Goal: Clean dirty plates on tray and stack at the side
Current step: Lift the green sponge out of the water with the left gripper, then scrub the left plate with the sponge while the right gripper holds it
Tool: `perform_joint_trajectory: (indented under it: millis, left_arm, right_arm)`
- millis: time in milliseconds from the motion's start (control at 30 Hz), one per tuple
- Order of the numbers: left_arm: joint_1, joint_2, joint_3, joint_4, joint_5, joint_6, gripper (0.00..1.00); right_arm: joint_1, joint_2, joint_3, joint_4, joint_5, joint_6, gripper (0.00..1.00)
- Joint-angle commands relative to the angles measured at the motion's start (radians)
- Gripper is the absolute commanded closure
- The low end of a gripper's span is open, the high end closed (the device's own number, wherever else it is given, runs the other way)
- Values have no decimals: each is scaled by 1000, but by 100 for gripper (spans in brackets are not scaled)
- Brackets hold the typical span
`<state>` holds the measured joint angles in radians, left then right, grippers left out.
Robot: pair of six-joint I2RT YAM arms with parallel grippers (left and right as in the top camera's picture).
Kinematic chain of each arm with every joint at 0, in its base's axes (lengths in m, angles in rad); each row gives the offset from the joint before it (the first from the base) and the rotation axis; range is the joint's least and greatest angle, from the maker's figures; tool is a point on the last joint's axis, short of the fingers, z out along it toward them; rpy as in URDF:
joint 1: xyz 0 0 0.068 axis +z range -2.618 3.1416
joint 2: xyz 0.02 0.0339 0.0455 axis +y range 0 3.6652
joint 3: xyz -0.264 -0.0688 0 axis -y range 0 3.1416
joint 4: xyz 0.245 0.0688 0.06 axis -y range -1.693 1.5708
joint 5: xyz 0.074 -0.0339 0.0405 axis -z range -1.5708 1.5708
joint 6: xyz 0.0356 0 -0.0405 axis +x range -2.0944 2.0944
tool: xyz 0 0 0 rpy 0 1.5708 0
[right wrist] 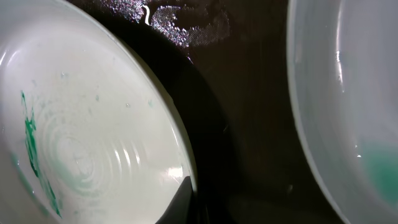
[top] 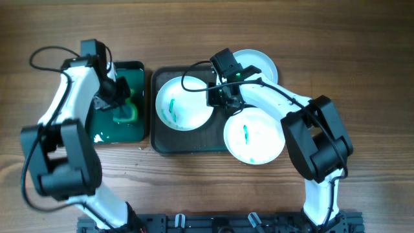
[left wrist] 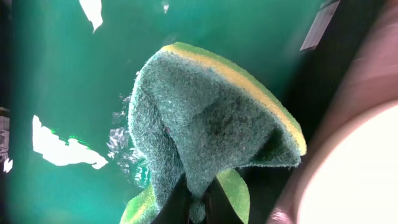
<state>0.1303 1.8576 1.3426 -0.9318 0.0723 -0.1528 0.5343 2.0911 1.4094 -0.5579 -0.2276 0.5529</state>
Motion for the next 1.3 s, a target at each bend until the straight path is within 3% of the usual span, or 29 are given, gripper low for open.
perform_joint_trajectory:
  millis: [0, 233, 567, 733, 800, 933, 1000, 1100, 1267]
  left_arm:
    - [-17, -151, 53, 6, 45, -43, 96]
    - [-185, -150, 51, 48, 69, -154, 96]
    - [-363, 113, 51, 113, 73, -208, 96]
    - [-388, 193, 51, 31, 74, -297, 96]
    - [-388, 191, 51, 17, 126, -291, 96]
    - [-384, 190, 51, 29, 444, -75, 96]
    - [-381, 190, 51, 29, 468, -63, 96]
    - [-366, 190, 51, 37, 430, -71, 96]
    - [-343, 190, 54, 53, -35, -294, 96]
  right_arm:
    - [3, 33, 16, 6, 4, 0, 96]
    - [3, 33, 16, 4, -2, 0, 96]
    - [3, 33, 16, 0, -2, 0, 96]
    - [3, 33, 16, 0, -2, 0, 96]
    - [3, 33, 16, 0, -2, 0, 96]
    - [3, 33, 16, 4, -2, 1, 96]
    - [3, 33, 16, 4, -2, 0, 96]
    - [3, 33, 16, 3, -6, 0, 96]
    - [3, 33, 16, 4, -6, 0, 96]
